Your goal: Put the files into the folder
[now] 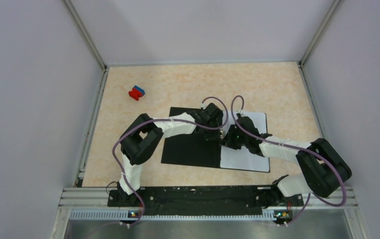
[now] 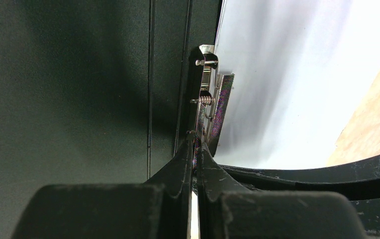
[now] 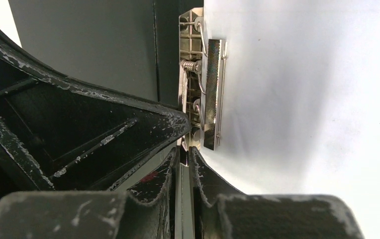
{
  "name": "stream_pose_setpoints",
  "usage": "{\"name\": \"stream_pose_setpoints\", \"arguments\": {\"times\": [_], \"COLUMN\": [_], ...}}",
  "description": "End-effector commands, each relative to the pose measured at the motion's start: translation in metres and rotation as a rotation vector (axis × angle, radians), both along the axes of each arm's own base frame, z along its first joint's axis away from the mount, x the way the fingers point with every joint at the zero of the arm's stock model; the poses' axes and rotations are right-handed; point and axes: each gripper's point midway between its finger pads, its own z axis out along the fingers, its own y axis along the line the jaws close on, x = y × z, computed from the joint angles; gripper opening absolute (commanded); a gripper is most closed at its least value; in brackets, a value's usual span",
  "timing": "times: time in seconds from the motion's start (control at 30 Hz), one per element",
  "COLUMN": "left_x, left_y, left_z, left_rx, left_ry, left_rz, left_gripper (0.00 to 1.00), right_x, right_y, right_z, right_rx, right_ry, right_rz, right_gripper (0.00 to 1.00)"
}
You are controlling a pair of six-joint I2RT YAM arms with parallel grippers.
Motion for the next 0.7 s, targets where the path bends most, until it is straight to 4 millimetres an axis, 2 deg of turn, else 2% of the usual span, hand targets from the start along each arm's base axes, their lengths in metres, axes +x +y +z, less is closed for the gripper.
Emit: {"name": "stream_pose_setpoints", "arguments": {"times": [0.0, 0.07, 0.17, 0.37, 0.67], "left_x": [-0.054, -0.053, -0.048, -0.037, -0.024], "left_y": [0.073, 0.074, 0.078, 0.073, 0.063], "left_z": [-0.083, -0.081, -0.079, -0.063, -0.037], "left_rx": [0.337, 0.341, 0.37, 0.371, 0.342], "left_ry": [0.187, 0.178, 0.149, 0.099, 0.04], "left_rz": [-0.043, -0.05, -0.055, -0.081, -0.11], "left_gripper": [0.0, 0.0, 0.0, 0.0, 0.05], "right_x": [0.006, 0.007, 0.005, -0.001, -0.014], "right_y": [-0.01, -0.02, -0.029, -0.04, -0.046], "right_z": [-0.008, -0.014, -0.02, -0.036, -0.059], "right_rx": [-0.104, -0.164, -0.237, -0.34, -0.341], "right_ry": [-0.003, 0.0, 0.013, 0.042, 0.101], "right_rz": [-0.039, -0.069, -0.076, -0.085, -0.103], "right_gripper": [0.07, 0.0, 0.0, 0.0, 0.0]}}
